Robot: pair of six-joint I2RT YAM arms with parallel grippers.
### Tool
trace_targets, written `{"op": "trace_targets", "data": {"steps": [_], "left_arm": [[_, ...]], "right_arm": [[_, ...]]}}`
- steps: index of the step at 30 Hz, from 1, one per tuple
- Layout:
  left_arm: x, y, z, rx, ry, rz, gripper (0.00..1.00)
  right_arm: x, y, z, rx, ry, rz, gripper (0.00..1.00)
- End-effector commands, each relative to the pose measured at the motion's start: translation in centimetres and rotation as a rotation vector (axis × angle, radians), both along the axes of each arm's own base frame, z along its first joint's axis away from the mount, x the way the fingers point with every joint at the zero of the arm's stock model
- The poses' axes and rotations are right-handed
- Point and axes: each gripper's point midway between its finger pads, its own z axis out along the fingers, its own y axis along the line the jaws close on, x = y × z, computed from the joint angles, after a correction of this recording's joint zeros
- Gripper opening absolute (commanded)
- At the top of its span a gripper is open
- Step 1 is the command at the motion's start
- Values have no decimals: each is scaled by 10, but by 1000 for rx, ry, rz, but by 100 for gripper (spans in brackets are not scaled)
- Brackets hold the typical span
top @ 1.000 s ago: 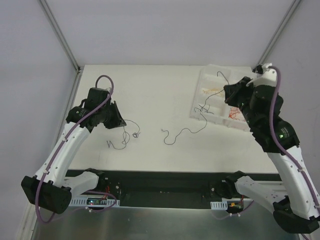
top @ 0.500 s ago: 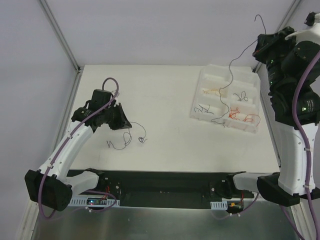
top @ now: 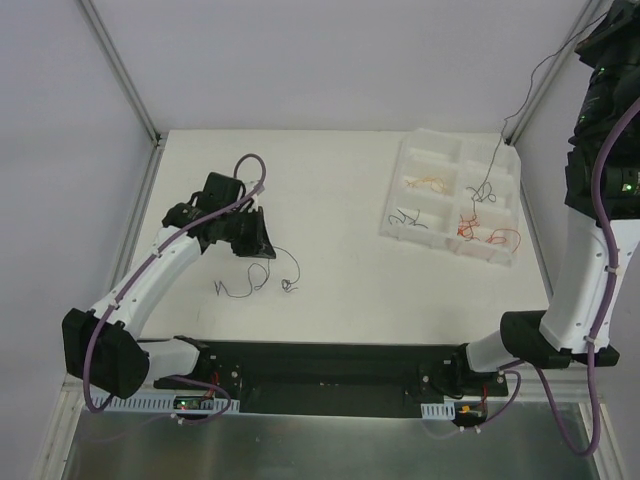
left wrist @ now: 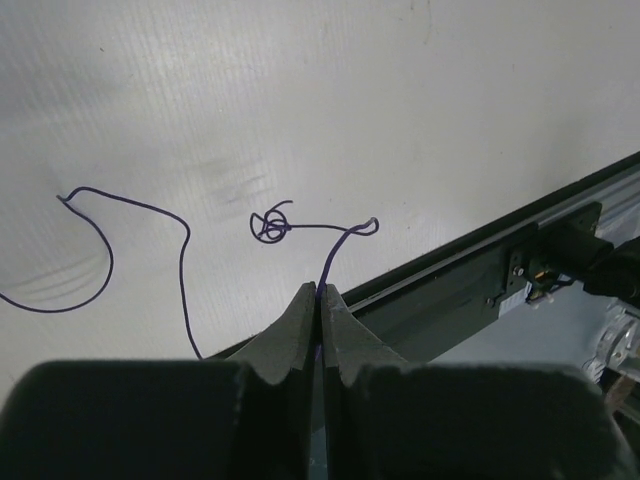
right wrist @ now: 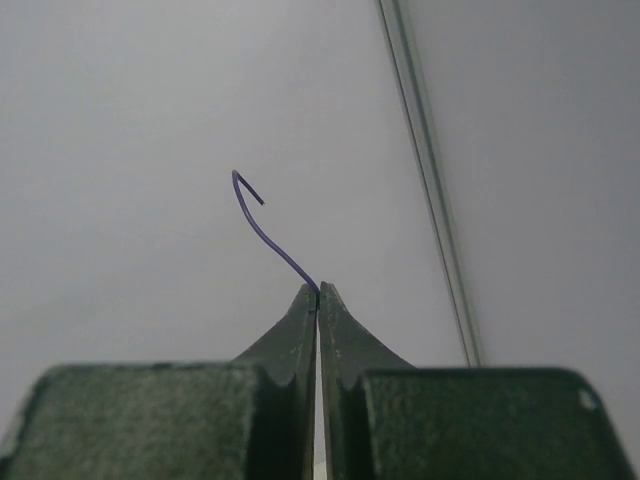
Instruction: Untangle the cables
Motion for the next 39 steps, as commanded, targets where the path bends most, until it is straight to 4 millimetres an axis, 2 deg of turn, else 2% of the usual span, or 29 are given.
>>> {"op": "trace_targets", "data": {"steps": [1, 6, 10, 11, 17, 28, 33, 39], "left_arm": [[1, -12, 11, 22, -82, -127, 0], [6, -28, 21, 66, -163, -259, 0], [8, -27, 19, 93, -178, -279, 0], [8, -26, 19, 99, -178, -282, 0], [9, -24, 18, 115, -177, -286, 0], [8, -21, 14, 134, -174, -289, 0], [7, -19, 15, 138, -177, -288, 0], [2, -15, 13, 149, -181, -288, 0]], "right_arm": [[-18, -17, 42, -69, -146, -92, 0], [0, -35, 39, -57, -148, -150, 0], [17, -34, 39, -57, -165, -143, 0], [19, -42, 39, -59, -166, -165, 0], [46, -59, 18, -58, -112, -206, 0], [66, -67, -11, -26, -40, -202, 0], [73, -66, -37, -10, 36, -187, 0], [74, -74, -90, 26, 159, -214, 0]]}}
